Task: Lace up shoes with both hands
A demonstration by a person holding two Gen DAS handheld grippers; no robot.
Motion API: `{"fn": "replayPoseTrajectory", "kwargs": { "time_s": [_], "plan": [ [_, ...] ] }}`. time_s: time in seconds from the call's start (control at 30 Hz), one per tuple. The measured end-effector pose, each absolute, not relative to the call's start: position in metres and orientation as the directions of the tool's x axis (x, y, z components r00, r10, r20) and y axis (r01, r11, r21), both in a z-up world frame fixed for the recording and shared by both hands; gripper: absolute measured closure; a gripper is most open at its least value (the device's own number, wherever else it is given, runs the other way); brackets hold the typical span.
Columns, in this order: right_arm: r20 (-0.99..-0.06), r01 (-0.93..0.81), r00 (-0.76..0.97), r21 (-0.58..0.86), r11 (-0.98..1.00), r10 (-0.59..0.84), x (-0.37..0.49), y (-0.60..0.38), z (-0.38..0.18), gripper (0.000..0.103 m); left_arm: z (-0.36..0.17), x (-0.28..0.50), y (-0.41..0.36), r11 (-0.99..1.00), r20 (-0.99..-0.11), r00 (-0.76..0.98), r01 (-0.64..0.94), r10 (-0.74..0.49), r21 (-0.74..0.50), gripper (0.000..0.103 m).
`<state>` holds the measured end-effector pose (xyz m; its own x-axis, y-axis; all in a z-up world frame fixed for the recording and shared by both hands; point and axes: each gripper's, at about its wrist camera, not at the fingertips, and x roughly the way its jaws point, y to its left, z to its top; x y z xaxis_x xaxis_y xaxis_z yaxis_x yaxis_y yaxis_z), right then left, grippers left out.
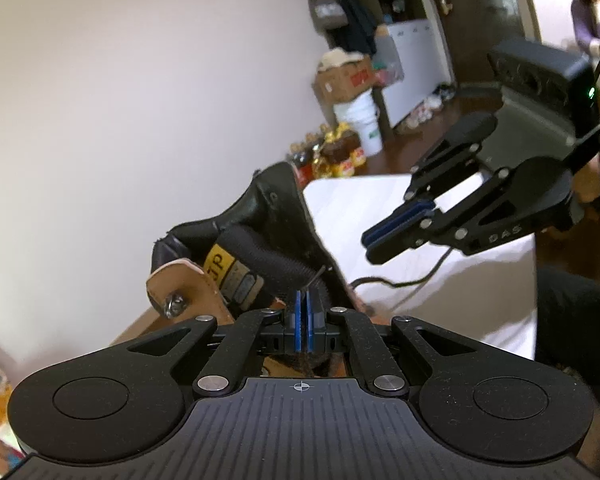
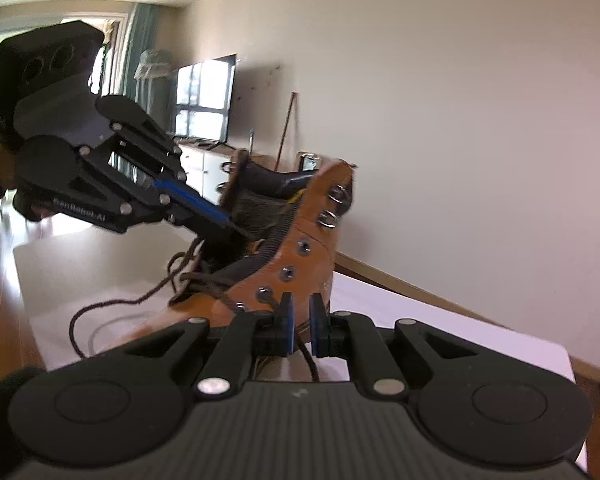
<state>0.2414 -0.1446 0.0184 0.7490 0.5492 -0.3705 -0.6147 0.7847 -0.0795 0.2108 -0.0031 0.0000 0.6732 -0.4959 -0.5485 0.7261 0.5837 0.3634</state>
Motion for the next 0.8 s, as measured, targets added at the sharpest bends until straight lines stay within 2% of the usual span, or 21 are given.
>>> {"fn": "replayPoseTrajectory", "kwargs": {
  "time_s": [0.53,0.8],
  "plan": [
    [-0.35,-0.64,0.723,-0.013,0.768,0.596,0.266,-0.153,0.009,0.09,-0.004,0.216,-0.02,0.541,-0.589,0.65,0.748,-0.479,0.385,0.1],
    [-0.342,-0.67,0.703,-0.028,0.741,0.623,0.267,-0.146,0.008,0.09,0.0,0.215,-0.026,0.51,-0.612,0.644,0.755,-0.46,0.411,0.1]
  ]
}}
